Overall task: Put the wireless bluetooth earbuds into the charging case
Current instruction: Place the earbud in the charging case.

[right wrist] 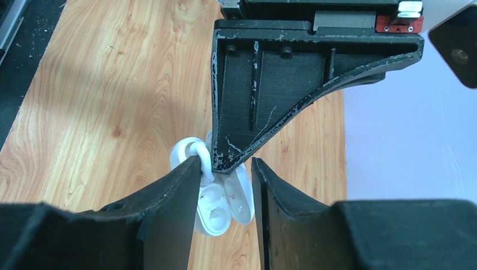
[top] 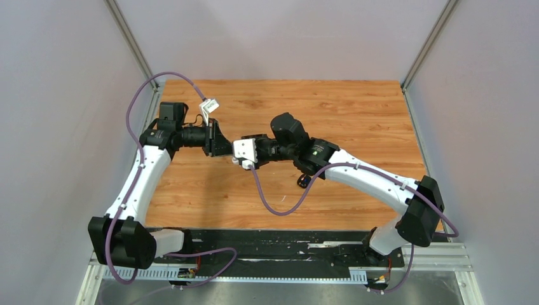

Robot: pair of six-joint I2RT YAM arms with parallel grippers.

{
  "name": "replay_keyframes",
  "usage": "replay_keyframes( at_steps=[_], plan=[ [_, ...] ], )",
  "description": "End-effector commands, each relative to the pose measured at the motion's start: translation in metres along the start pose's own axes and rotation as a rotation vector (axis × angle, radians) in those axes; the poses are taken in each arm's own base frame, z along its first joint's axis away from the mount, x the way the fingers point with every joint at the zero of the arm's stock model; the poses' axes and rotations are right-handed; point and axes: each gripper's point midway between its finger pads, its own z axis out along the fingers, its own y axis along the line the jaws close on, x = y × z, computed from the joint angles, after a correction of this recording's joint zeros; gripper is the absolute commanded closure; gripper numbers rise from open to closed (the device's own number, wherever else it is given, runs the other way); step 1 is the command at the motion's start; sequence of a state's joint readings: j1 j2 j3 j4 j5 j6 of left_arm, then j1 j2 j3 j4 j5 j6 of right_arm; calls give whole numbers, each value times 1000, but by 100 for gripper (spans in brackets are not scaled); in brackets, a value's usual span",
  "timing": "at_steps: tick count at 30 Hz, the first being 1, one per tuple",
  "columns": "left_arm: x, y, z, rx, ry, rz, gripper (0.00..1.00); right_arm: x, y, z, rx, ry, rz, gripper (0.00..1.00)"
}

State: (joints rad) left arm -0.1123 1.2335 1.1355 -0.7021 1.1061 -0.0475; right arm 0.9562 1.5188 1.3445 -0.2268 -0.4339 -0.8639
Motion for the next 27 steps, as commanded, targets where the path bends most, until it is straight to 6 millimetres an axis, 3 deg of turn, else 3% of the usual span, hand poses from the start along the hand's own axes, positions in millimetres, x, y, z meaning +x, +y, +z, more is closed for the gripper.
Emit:
replay_keyframes(
  at_steps=[1, 8, 17, 22, 27],
  plan=[
    [-15, -25, -7, 63, -47, 105, 100, -7, -14, 0, 62, -17, 21, 58],
    [-16, -21, -7, 43, -50, 130, 100, -13, -8, -1, 26, -44, 50, 49],
    [-7, -9, -9, -7, -20, 247, 100, -19, -10, -30, -60, -86, 248, 40],
    [6, -6, -12, -15, 18, 328, 100, -11, -26, -49, -96, -122, 439, 44],
    [12, -8, -13, 0, 35, 390, 100, -1, -21, -40, -153, -117, 474, 52]
  ],
)
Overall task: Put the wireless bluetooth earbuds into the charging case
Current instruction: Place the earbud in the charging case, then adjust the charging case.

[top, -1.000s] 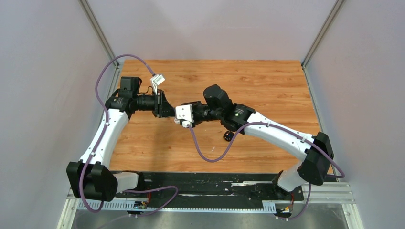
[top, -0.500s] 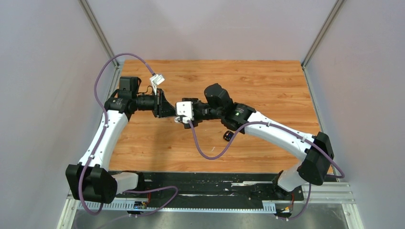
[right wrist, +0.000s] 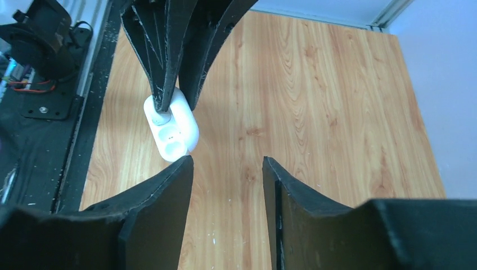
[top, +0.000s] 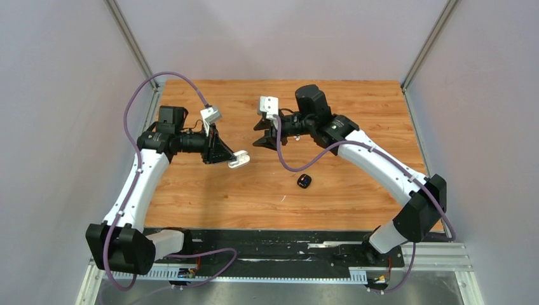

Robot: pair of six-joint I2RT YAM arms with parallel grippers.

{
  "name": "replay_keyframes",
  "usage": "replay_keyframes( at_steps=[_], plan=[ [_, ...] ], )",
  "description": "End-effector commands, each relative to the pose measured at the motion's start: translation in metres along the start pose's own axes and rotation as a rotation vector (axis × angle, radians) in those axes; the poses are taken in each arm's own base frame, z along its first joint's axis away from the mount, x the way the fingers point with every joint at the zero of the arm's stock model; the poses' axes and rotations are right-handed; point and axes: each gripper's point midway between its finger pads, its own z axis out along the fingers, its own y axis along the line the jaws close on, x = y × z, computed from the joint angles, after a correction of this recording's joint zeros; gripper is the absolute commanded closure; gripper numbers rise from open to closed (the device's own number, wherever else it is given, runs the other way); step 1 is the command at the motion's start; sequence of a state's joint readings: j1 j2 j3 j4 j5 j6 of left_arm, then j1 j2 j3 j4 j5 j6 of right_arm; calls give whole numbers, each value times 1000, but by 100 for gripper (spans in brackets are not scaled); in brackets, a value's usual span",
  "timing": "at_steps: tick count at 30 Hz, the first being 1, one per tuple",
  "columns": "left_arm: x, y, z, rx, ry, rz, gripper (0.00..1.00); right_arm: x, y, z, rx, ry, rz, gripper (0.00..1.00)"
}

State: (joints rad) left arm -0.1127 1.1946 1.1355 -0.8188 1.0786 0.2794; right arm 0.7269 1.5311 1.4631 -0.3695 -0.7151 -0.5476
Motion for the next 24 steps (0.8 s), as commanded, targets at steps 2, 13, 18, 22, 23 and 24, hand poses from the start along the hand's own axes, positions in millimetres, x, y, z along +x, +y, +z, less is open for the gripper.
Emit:
replay_keyframes(
  at_steps=[2, 13, 18, 22, 23, 24],
  plan=[
    [-5, -11, -7, 21, -6, 138, 100, -13, 23, 11, -164, -56, 89, 52],
    [-10, -16, -7, 48, -8, 127, 100, -6, 45, 33, -274, -51, 93, 47],
    [-11, -20, -5, 75, -11, 123, 100, -1, 43, 43, -274, -41, 97, 58],
    [-12, -21, -4, 88, -7, 126, 100, -3, 40, 48, -274, -46, 101, 68],
    [-12, -21, -4, 89, -7, 127, 100, -2, 39, 49, -273, -43, 103, 70],
    [-12, -21, -4, 88, -7, 130, 100, -1, 39, 50, -271, -40, 105, 73]
  ],
)
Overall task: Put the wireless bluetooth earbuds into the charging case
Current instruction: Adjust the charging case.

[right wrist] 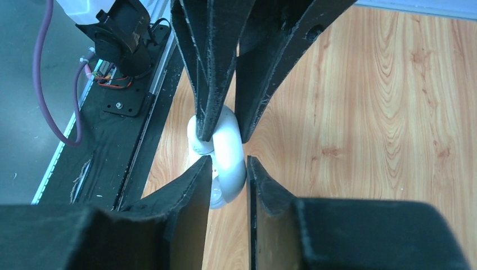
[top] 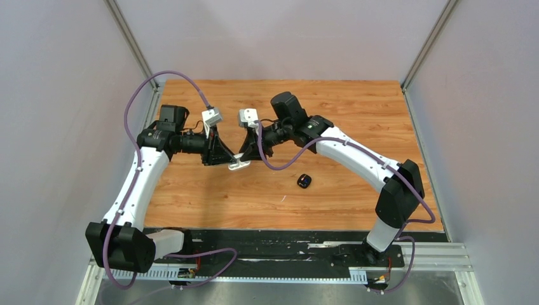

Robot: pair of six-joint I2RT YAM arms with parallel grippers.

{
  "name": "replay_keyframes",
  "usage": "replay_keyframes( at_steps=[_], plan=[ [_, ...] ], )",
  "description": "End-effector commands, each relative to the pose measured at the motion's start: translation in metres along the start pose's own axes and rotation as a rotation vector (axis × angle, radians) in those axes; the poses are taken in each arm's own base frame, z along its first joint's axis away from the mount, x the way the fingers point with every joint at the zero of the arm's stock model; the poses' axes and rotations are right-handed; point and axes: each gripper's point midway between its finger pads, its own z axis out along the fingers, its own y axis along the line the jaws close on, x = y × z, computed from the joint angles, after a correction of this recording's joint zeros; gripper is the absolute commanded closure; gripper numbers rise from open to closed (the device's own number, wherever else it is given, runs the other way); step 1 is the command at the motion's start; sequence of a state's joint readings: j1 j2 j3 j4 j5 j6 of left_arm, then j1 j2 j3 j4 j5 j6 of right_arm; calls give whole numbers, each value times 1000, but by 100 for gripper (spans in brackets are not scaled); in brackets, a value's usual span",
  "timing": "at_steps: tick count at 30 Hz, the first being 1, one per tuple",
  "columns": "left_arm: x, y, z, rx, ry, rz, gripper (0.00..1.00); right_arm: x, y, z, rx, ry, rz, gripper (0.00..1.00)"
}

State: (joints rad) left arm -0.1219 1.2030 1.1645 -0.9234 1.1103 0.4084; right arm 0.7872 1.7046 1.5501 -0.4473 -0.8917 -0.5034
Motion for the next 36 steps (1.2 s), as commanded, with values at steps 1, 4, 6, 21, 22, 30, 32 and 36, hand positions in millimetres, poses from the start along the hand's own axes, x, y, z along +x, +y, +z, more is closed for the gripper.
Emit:
replay_keyframes(
  at_steps=[1, 4, 6, 21, 22, 30, 32, 36],
  plan=[
    [-18, -9, -3, 32, -32, 75, 100, -22, -3, 2, -8, -44, -44, 79],
    [-17, -8, -3, 25, -29, 73, 100, -21, -3, 2, -11, -45, -47, 99],
    [-17, -5, -3, 2, -23, 54, 90, -19, -2, 2, -8, -41, -50, 100],
    [-59, 9, -13, -76, -172, -159, 40, -21, -9, -11, 196, -13, -309, 100],
    [-54, 3, -11, -44, -156, -175, 41, -23, -7, -12, 205, -21, -330, 100],
    [-27, -14, -3, 138, -58, -250, 42, -33, 7, -13, 204, -68, -441, 100],
    [-23, -20, -4, 168, -36, -258, 42, -34, 7, -12, 203, -68, -443, 100],
    [-22, -21, -3, 197, -23, -241, 50, -35, 8, -12, 203, -68, -452, 100]
  ],
)
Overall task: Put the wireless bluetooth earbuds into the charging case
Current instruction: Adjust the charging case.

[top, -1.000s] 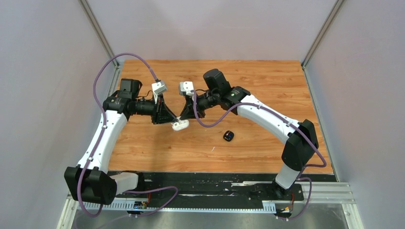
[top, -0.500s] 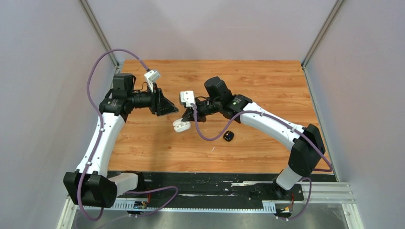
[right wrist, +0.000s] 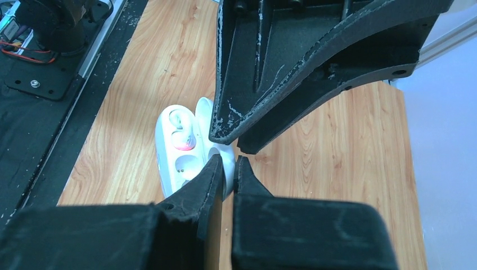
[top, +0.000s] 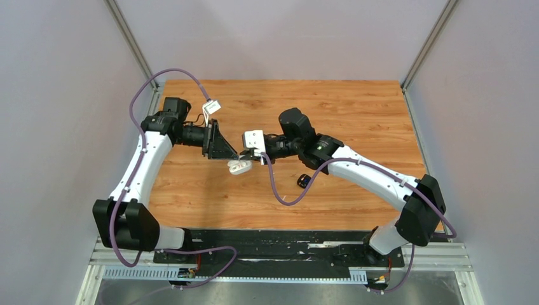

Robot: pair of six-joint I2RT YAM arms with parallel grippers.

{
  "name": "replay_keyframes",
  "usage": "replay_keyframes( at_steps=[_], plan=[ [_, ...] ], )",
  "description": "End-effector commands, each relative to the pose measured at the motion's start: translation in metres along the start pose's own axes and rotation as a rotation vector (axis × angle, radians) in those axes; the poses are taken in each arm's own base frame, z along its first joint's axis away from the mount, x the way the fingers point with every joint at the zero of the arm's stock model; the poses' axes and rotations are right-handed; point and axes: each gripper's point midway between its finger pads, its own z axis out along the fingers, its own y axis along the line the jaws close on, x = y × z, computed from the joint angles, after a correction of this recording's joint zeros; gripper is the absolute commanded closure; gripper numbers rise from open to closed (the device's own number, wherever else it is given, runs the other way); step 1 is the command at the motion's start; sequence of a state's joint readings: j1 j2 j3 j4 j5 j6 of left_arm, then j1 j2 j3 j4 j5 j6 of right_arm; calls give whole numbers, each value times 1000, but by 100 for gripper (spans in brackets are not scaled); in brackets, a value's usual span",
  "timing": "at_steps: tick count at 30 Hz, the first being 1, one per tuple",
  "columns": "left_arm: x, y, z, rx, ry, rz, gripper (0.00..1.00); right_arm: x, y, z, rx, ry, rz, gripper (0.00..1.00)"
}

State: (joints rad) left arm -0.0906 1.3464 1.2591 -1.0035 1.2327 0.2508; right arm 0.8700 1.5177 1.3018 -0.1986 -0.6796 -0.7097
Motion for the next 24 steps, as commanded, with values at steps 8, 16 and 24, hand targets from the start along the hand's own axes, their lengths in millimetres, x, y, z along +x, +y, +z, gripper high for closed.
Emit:
replay_keyframes(
  at_steps=[8, 16, 24],
  plan=[
    [3, -23, 0, 108, 23, 29, 53, -23, -11, -6, 43, -51, -93, 100],
    [-1, -24, 3, 127, 29, 24, 67, -22, -9, -5, 36, -51, -101, 100],
    [-8, -28, 3, 164, 7, 8, 82, -18, -8, -3, 35, -41, -110, 100]
  ],
)
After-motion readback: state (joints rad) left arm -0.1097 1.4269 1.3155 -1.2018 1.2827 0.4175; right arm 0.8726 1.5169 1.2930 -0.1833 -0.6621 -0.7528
